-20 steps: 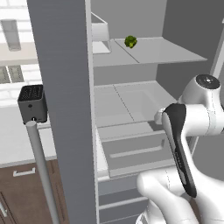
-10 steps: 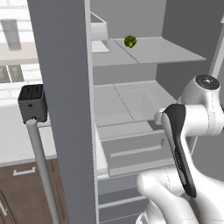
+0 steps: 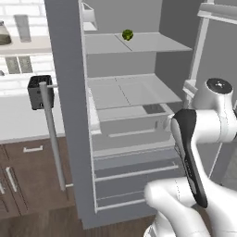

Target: Take the strawberry from the fridge and place it on top of the pancake, located on the dining counter.

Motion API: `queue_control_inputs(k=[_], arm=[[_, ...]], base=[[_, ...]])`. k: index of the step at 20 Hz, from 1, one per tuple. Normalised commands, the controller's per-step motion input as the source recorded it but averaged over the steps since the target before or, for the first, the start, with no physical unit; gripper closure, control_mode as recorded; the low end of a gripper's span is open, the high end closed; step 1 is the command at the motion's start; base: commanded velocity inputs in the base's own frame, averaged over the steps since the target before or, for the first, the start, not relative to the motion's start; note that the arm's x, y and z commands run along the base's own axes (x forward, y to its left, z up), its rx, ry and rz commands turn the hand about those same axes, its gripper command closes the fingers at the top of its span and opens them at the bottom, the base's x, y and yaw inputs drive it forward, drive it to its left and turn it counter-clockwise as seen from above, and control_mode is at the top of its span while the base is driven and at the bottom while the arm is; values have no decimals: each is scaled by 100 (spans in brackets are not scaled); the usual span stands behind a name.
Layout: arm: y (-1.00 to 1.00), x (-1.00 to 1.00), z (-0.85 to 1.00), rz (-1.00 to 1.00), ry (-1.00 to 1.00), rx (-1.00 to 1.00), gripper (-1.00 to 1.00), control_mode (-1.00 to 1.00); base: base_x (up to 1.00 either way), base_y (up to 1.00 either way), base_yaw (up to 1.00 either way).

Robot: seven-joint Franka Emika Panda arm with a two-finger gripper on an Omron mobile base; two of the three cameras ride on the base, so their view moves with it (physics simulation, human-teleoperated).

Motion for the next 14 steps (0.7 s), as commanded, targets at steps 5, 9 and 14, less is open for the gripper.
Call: queue_control_inputs(k=[5,9,14], arm=[[0,0,0,0,0,0,100,100],[0,0,0,0,0,0,100,100],[0,0,0,0,0,0,100,100]], base=[[-87,-15,32],[-100,-14,42],[-100,-27,51]])
